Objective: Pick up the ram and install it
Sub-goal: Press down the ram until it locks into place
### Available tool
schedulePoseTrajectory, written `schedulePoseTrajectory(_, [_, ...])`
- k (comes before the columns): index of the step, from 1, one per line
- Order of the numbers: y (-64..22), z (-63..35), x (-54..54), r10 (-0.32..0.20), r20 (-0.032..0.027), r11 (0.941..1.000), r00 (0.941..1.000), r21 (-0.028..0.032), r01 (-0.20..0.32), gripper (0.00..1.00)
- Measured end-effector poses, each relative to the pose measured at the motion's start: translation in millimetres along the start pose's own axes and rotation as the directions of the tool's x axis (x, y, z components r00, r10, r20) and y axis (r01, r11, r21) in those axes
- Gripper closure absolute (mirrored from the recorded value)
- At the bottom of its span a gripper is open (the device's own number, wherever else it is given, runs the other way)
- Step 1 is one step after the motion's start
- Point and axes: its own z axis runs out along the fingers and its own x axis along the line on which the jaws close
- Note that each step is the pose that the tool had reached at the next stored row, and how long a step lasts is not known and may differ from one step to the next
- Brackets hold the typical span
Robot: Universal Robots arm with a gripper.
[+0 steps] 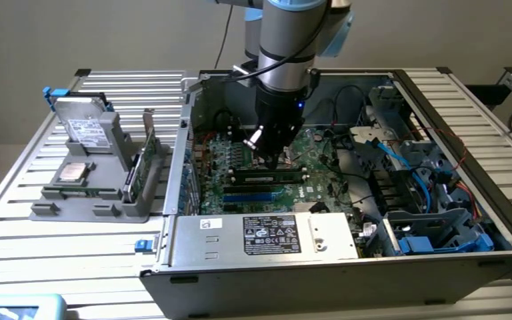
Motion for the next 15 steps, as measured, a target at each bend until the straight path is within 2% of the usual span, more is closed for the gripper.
schedulePoseTrajectory(4, [0.0, 0.0, 0.0, 0.053, -0.0001, 0.9986, 0.9986, -0.0029, -0.053, 0.89])
schedulePoseTrajectory(9, [0.0, 0.0, 0.0, 0.118, 0.0, 0.993, 0.9931, -0.006, -0.118, 0.89])
schedulePoseTrajectory(15, [0.0, -0.2, 0.0, 0.174, 0.0033, 0.9847, 0.9847, -0.005, -0.174, 0.89])
